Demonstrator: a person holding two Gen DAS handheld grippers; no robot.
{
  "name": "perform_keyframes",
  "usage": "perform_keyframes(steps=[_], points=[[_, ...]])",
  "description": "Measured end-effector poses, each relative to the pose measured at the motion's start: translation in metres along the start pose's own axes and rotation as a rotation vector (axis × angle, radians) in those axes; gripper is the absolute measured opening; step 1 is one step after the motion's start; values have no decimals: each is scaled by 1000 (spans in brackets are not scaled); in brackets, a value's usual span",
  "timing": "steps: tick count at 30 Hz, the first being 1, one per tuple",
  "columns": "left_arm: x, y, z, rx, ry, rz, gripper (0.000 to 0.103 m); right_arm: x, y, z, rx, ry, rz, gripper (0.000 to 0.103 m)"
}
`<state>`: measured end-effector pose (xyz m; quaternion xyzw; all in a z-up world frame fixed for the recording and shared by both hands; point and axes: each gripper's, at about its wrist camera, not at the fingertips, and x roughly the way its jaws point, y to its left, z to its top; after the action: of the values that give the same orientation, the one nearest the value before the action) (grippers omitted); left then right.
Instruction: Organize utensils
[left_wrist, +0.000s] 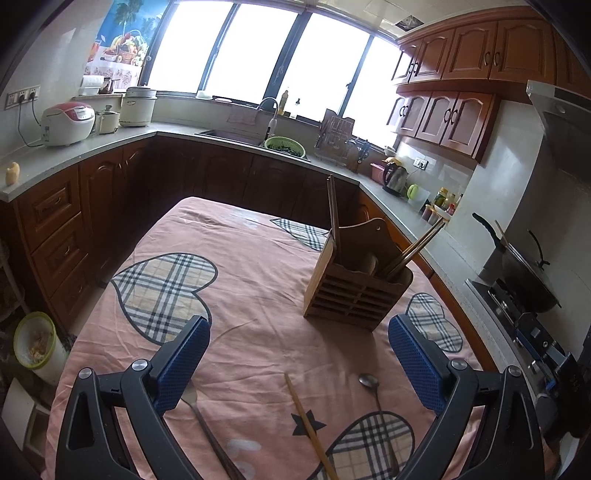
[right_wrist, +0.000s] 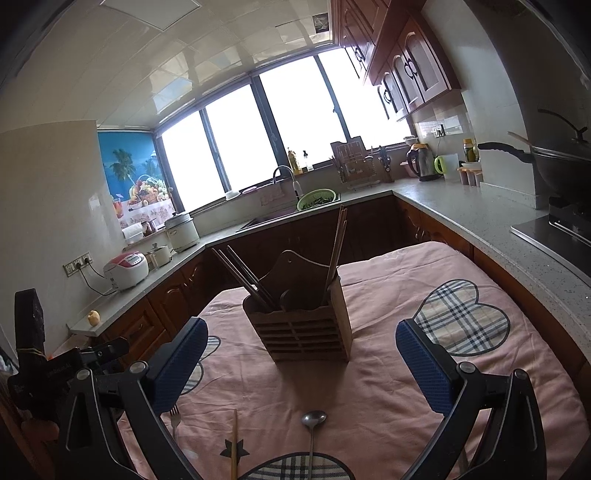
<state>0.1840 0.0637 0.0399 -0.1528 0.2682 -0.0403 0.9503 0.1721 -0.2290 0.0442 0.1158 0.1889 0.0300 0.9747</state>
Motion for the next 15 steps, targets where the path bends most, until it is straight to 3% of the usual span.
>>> perform_keyframes(steps=[8,15], points=[[-28,-17,-39,133,-96,78,99,-27,23,-25,-131,-75,-10,103],[-47,-28,-80,203,-122,99,102,-43,41,-52,-250,-88,-5,103]])
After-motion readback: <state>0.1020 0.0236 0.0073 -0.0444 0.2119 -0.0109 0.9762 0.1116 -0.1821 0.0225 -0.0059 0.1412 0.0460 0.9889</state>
